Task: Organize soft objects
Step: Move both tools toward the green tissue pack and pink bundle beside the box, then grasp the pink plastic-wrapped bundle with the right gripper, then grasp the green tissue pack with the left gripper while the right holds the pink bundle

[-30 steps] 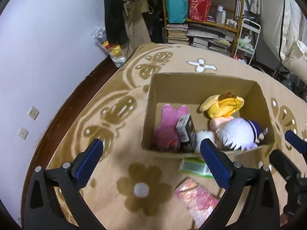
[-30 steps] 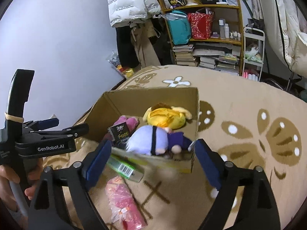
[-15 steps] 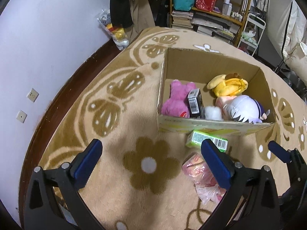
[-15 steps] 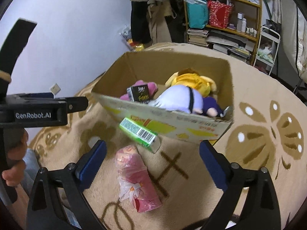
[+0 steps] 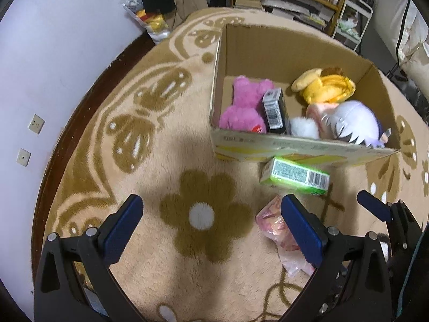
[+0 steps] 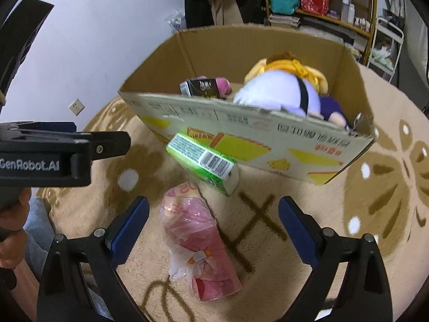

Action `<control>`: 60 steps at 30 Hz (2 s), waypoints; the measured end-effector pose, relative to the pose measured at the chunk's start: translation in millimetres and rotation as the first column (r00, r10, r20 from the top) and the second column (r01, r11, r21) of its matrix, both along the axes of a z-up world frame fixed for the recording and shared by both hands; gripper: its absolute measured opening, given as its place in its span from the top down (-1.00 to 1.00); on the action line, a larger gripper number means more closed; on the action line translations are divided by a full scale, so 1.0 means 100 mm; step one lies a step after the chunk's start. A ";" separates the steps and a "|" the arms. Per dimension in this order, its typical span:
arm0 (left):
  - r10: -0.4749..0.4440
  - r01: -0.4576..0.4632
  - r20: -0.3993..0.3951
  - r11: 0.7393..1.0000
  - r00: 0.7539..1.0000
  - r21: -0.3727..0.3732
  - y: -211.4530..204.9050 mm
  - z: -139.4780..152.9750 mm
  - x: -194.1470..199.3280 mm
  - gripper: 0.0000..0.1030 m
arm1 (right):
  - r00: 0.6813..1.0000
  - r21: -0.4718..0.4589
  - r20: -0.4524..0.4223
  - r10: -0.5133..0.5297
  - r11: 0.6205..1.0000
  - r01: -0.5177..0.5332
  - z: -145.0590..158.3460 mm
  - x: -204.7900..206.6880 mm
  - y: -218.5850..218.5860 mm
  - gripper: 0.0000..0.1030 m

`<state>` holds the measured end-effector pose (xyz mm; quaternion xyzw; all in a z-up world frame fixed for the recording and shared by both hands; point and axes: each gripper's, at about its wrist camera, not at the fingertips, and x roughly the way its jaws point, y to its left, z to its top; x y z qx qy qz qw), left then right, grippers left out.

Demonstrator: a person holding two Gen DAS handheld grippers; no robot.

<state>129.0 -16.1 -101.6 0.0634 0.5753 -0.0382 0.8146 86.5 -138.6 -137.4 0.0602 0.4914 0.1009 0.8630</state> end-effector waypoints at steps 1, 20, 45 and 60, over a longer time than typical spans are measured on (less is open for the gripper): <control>0.001 0.000 -0.011 1.000 1.000 0.003 0.01 -0.03 0.01 -0.97 | 1.000 0.003 -0.010 -0.003 1.000 0.003 -0.03 0.01 -0.01 -0.96; 0.026 -0.029 -0.070 0.999 0.997 -0.032 0.05 -0.15 0.03 -0.97 | 0.970 0.027 -0.220 0.100 0.995 -0.097 -0.55 0.07 0.19 0.29; -0.071 0.060 -0.039 0.973 0.997 -0.222 -0.32 -0.25 0.15 -0.97 | 0.973 -0.029 -0.225 -0.058 0.998 0.053 -0.21 -0.09 -0.38 0.75; -0.106 0.086 -0.080 0.971 0.991 -0.225 -0.61 -0.53 0.21 -0.97 | 0.973 -0.025 -0.161 -0.167 0.986 0.165 -0.05 -0.11 -0.74 0.75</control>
